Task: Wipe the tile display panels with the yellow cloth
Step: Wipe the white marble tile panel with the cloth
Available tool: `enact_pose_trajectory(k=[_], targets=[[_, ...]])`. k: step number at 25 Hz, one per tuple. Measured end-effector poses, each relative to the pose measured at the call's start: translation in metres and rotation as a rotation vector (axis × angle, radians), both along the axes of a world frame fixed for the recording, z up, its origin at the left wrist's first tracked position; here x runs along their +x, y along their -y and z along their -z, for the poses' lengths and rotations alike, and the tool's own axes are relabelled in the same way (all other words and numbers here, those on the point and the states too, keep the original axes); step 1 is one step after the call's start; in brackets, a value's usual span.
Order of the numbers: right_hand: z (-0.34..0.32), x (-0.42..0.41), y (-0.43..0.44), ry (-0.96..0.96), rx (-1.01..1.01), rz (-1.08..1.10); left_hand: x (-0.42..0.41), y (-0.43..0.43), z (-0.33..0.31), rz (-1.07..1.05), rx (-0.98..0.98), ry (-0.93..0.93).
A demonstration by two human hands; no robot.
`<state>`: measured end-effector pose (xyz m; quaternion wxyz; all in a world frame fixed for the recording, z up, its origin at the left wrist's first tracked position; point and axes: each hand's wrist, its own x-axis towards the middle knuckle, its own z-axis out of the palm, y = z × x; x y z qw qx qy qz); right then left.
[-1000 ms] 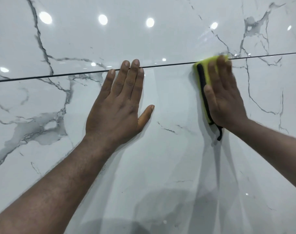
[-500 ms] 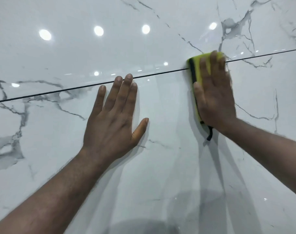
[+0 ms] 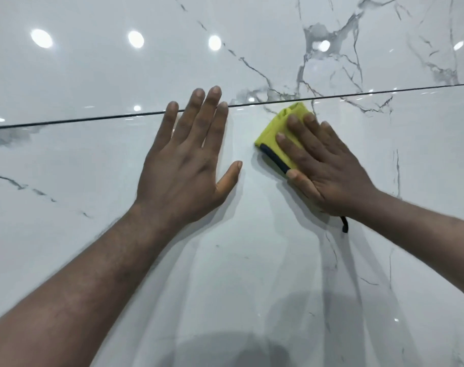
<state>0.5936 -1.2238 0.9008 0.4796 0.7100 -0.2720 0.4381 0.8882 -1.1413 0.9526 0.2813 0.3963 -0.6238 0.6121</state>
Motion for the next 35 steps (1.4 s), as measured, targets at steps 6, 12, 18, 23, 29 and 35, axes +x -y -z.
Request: enact_pose_trajectory(k=[6, 12, 18, 23, 29, 35], targets=[[-0.014, 0.002, 0.004, 0.417, 0.149, -0.071, -0.003, 0.012, 0.015, -0.020, 0.011, 0.021], [-0.025, -0.033, 0.010, 0.495, 0.214, -0.045, -0.006, 0.010, 0.015, 0.003, 0.031, 0.023], [0.029, -0.022, -0.002, 0.234, 0.242, 0.008, -0.005, 0.011, 0.015, 0.007, 0.039, 0.029], [-0.023, -0.035, 0.010, 0.620, 0.319, -0.075, -0.005, 0.010, 0.016, -0.005, 0.047, 0.027], [0.024, -0.043, 0.002, 0.267, 0.277, 0.016, -0.007, 0.010, 0.015, 0.016, 0.026, 0.030], [-0.033, -0.064, 0.020, 0.453, 0.315, -0.054, -0.040, 0.015, 0.026, 0.035, 0.018, -0.080]])
